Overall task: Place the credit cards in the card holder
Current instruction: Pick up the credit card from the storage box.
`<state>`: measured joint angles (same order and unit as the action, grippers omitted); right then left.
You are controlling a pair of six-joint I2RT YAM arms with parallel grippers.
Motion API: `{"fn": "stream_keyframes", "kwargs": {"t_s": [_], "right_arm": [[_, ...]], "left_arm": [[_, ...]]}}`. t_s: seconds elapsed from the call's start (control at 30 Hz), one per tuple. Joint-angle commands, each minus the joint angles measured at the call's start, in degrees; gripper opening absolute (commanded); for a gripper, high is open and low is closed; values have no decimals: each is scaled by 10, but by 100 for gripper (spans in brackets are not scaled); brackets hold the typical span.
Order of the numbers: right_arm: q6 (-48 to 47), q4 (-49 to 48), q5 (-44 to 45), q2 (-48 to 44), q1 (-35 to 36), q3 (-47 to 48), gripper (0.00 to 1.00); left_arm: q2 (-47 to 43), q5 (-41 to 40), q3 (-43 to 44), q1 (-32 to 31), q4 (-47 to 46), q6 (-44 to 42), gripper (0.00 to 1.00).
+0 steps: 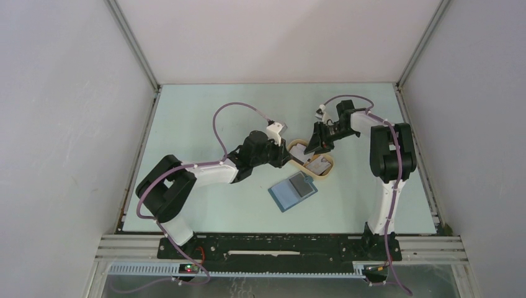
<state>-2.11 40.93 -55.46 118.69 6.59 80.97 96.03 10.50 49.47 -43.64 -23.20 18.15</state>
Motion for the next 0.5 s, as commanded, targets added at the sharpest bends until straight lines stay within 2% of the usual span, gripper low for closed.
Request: {"fn": "stream_keyframes", "kwargs": {"t_s": [0.0, 0.2, 0.47], "right_arm": [[2, 2, -5, -28, -9, 13, 41], [4, -1, -1, -33, -13, 9, 39], [10, -7, 4, -35, -18, 5, 27]], "left_arm": [[-2, -1, 32, 0, -8, -2, 24], [-2, 0, 32, 0, -7, -2, 24], [-2, 0, 32, -1, -6, -3, 23]]}}
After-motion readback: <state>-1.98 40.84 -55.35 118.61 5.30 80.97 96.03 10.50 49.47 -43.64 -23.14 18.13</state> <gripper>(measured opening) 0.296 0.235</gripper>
